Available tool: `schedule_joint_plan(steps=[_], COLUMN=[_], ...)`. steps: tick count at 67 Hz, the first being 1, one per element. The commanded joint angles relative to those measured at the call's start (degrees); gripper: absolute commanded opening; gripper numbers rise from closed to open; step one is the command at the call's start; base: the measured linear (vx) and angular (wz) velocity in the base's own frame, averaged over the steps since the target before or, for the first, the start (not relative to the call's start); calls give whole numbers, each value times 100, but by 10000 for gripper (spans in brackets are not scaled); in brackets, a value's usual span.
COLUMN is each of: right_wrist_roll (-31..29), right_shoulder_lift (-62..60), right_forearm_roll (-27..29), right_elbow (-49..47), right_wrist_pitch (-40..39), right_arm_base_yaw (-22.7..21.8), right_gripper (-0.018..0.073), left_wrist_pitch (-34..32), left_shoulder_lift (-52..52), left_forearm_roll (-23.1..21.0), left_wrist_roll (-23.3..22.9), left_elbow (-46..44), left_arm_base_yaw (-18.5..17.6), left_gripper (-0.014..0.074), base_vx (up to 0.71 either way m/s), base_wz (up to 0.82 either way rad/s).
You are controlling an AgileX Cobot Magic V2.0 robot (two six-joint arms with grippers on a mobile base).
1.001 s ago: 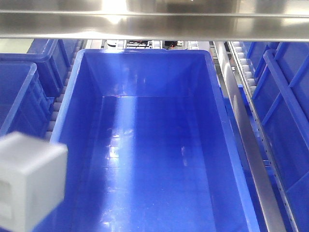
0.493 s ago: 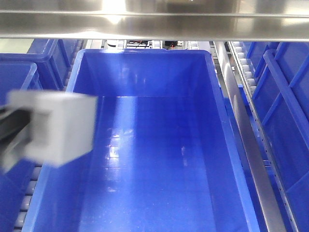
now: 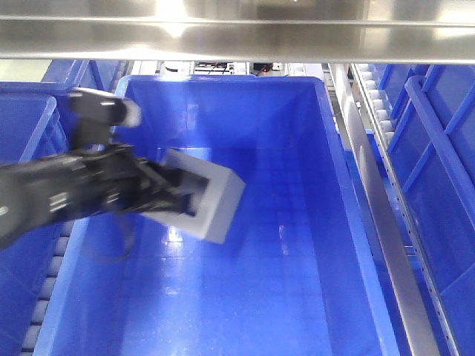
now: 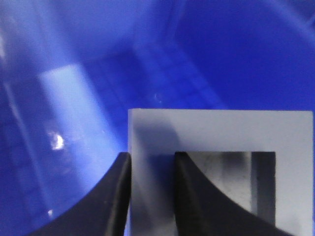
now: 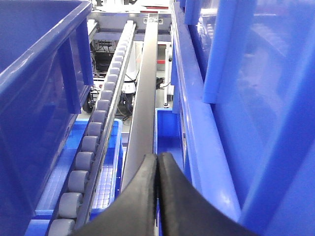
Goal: Sort gray base to blue bin
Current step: 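Lower the gray block into the blue bin with the left gripper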
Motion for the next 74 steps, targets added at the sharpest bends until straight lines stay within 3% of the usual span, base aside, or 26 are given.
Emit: schedule_joint_plan(steps=[1,18,37,58,74], right_wrist_roll=[-69,-69,-69,-69,-69], right_shoulder_lift=[-42,-42,-42,-42,-42], right_forearm_roll=[-49,-49,-49,-49,-49], right_elbow=[32,32,32,32,32], right_wrist_pitch=[-448,-453,-453,-453,-453], right_arm_base_yaw=[-9,-9,-9,-9,-9], right_gripper=[-5,-5,-5,-5,-5], left_wrist_pitch=[-353,150,376,461,846], left_shoulder_lift=[217,1136,1756,1774,1301], left_forearm_roll=[-94,-94,-94,-89,-76], left_wrist_roll=[-108,-103,-103,-103,30], left_elbow=[-519,-1225,-1568,-1568,-1434], left_arm_base_yaw=[-35,-129,-147,-147,-147], left_gripper=[7,50,179,433,448], base_vx=[0,0,0,0,0], base_wz=[0,0,0,0,0])
